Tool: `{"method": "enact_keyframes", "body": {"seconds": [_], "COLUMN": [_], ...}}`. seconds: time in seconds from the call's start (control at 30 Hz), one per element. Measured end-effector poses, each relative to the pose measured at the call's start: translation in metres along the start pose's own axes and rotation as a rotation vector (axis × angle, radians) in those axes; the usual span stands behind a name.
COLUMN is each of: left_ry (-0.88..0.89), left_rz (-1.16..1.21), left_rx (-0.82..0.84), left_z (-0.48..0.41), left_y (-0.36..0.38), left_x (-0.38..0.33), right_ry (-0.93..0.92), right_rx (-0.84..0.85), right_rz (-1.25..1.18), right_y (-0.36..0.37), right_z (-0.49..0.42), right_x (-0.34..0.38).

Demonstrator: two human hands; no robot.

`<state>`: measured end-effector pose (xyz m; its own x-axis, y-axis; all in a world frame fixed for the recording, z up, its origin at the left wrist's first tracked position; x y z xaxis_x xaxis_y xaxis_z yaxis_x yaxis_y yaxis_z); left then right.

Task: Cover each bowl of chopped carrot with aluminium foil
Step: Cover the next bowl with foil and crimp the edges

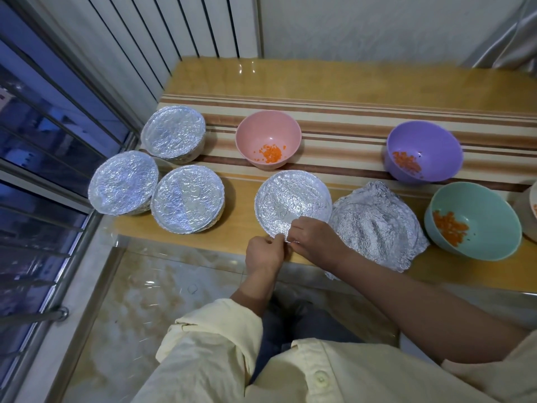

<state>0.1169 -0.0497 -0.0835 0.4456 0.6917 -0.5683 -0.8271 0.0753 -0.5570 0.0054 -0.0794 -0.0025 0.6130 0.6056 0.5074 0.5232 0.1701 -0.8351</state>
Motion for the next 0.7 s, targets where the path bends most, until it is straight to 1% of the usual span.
{"method": "enact_keyframes", "body": {"seconds": [0.1, 0.27, 0.37, 0.47, 0.53, 0.6, 0.7], "left_ry": [0.013, 0.023, 0.012, 0.035, 0.046, 0.016, -0.028], "left_rz": [-0.055, -0.14, -0.134, -0.14, -0.117, -0.036, 0.042], "left_rx": [-0.011, -0.011, 0.025, 0.028, 0.014, 0.009, 0.053], "left_z": [-0.001, -0.005, -0.005, -0.006, -0.003, 0.0, 0.004], "left_y": [-0.002, -0.012, -0.016, -0.019, -0.021, -0.017, -0.003], "left_x": [-0.004, -0.01, -0.014, -0.018, -0.016, -0.008, 0.0], "right_ry": [0.012, -0.06, -0.059, -0.066, -0.082, -0.092, -0.105], "right_rx": [0.014, 0.07, 0.045, 0.034, 0.039, 0.042, 0.024], "right_rz": [-0.027, -0.088, -0.05, 0.018, 0.065, 0.085, 0.076], "right_y": [0.002, -0.006, -0.013, -0.009, -0.006, -0.006, -0.007], "right_z": [-0.001, 0.002, 0.004, 0.002, 0.0, -0.001, -0.002], "right_x": [-0.001, -0.002, -0.005, 0.0, 0.005, 0.008, 0.012]}}
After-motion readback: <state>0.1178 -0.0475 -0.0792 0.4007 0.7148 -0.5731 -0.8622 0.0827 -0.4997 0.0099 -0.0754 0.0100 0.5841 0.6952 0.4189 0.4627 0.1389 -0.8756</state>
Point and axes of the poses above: each hand's wrist, its own z-axis away from the middle knuckle, its own y-axis out of the palm, x = y × z, the point moved 10 cm from there along -z, towards the middle knuckle, and after that the axes turned 6 degrees about -z, right-handed, at the moved point
